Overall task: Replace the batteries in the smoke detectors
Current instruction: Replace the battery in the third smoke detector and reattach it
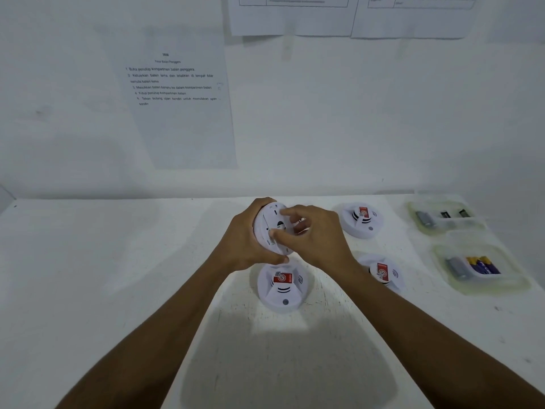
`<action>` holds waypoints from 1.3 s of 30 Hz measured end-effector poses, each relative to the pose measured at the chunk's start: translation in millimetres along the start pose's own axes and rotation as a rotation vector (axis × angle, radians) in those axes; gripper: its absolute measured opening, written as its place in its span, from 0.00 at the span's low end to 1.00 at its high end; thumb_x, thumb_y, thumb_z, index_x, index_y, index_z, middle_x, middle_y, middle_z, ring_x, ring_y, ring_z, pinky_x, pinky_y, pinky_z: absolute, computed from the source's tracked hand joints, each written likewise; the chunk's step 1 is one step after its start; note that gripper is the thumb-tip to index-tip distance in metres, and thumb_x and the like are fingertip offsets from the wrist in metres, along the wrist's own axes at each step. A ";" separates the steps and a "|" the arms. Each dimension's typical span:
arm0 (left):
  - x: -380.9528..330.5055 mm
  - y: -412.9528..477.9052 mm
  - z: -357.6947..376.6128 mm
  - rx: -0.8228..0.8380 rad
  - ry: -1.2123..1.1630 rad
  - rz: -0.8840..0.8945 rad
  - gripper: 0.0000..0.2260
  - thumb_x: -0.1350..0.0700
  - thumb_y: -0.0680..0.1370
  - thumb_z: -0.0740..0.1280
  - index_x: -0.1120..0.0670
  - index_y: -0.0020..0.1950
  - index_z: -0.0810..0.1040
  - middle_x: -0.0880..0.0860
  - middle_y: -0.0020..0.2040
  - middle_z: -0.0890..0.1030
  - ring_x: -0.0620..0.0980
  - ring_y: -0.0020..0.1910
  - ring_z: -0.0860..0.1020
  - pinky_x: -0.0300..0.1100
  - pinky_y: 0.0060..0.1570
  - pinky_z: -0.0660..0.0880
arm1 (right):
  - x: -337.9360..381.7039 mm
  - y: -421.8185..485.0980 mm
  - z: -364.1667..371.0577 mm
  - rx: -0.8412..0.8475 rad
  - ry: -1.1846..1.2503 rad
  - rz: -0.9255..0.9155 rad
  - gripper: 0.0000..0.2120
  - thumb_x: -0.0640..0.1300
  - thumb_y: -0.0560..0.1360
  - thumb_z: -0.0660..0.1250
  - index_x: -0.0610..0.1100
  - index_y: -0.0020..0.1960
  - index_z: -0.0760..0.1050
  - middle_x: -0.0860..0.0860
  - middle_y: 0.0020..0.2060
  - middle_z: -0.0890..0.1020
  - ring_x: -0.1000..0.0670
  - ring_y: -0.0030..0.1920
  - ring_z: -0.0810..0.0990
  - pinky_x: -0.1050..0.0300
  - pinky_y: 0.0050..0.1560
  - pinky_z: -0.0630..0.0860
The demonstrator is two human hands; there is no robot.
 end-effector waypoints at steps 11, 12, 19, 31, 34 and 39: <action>-6.5 5.1 -14.5 -0.048 0.095 0.050 0.39 0.37 0.55 0.75 0.38 0.62 0.63 0.35 0.60 0.69 0.27 0.58 0.69 0.20 0.52 0.67 | -18.9 9.5 13.7 0.111 0.391 0.198 0.13 0.52 0.71 0.75 0.49 0.54 0.84 0.52 0.47 0.86 0.51 0.46 0.85 0.48 0.52 0.83; -10.3 7.0 -15.6 -0.053 0.104 0.059 0.40 0.37 0.55 0.76 0.38 0.62 0.62 0.36 0.60 0.69 0.27 0.58 0.69 0.21 0.51 0.67 | -18.5 10.4 13.4 0.123 0.437 0.218 0.14 0.52 0.72 0.74 0.48 0.54 0.84 0.52 0.47 0.86 0.49 0.47 0.85 0.46 0.52 0.83; -11.4 11.6 -11.4 -0.035 0.175 0.032 0.46 0.34 0.53 0.75 0.48 0.66 0.64 0.48 0.62 0.70 0.41 0.58 0.71 0.24 0.52 0.66 | 3.0 18.0 5.1 0.078 0.292 0.141 0.24 0.53 0.65 0.78 0.52 0.59 0.76 0.52 0.38 0.86 0.52 0.40 0.85 0.47 0.46 0.84; -6.6 -1.8 -31.0 0.005 -0.317 -0.131 0.27 0.53 0.72 0.74 0.43 0.68 0.70 0.51 0.61 0.76 0.52 0.56 0.80 0.51 0.46 0.82 | -12.9 20.5 -6.5 0.100 0.716 0.185 0.10 0.42 0.79 0.67 0.46 0.59 0.72 0.43 0.41 0.82 0.48 0.42 0.82 0.55 0.41 0.80; 0.6 -5.7 -35.5 -0.108 -0.403 -0.158 0.27 0.55 0.73 0.74 0.45 0.69 0.69 0.51 0.63 0.76 0.54 0.57 0.80 0.54 0.47 0.82 | -11.7 10.4 3.3 0.158 0.750 0.147 0.12 0.40 0.78 0.68 0.46 0.60 0.74 0.47 0.52 0.83 0.46 0.50 0.84 0.47 0.47 0.83; 8.3 -15.1 -31.3 -0.144 -0.433 -0.186 0.23 0.57 0.76 0.71 0.46 0.68 0.69 0.52 0.62 0.77 0.53 0.54 0.82 0.52 0.46 0.82 | -17.9 1.2 16.2 0.102 0.559 0.049 0.21 0.39 0.70 0.77 0.49 0.61 0.78 0.51 0.55 0.83 0.47 0.53 0.84 0.40 0.49 0.83</action>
Point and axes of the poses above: each hand's wrist, its own y-axis towards the middle knuckle, its own z-axis out of the palm, x = y × z, the point moved 9 cm from there along y, towards the middle knuckle
